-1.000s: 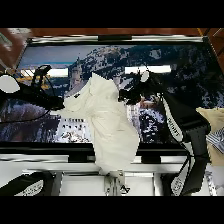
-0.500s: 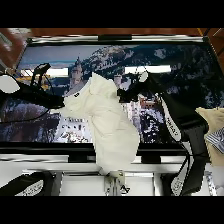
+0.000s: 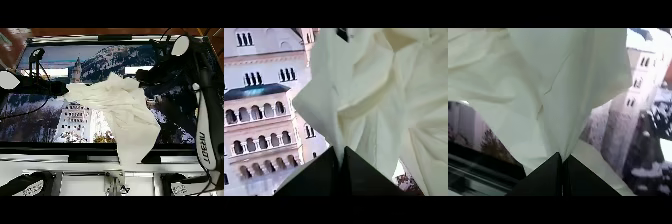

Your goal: Fold the shirts.

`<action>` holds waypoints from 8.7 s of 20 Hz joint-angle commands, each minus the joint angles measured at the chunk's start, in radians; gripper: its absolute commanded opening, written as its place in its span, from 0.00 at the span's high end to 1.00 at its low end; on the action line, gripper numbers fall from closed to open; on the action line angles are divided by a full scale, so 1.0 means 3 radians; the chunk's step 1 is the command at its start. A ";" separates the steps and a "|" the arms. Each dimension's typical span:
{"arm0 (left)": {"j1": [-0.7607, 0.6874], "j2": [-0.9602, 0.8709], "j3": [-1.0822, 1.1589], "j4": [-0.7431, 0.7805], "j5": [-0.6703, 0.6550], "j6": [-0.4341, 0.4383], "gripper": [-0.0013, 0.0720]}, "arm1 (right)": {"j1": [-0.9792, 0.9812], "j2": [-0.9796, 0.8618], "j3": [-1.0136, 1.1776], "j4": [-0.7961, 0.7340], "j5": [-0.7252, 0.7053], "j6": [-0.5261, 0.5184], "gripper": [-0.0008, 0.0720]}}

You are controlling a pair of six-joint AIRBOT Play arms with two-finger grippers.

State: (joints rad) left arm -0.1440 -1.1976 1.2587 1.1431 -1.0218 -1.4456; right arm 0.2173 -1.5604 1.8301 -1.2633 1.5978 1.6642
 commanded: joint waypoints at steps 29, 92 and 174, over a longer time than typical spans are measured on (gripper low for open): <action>-0.0453 -0.0175 0.0013 -0.0244 -0.0715 0.0415 0.91 | -0.0169 -0.1119 -0.0837 0.1714 -0.1649 0.0141 0.36; -0.0865 0.0329 -0.0570 0.0034 -0.0182 0.0332 0.91 | 0.0919 -0.0189 -0.1434 -0.0200 0.0011 0.0876 0.16; -0.1628 0.1316 -0.0922 0.1213 -0.0153 -0.0933 0.91 | 0.0234 -0.0148 -0.1724 -0.0296 -0.0071 -0.1821 0.89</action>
State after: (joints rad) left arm -0.6361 -0.8024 0.9817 1.4433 -1.0805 -1.7248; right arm 0.2882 -1.6485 1.2987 -1.3609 1.5429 1.0950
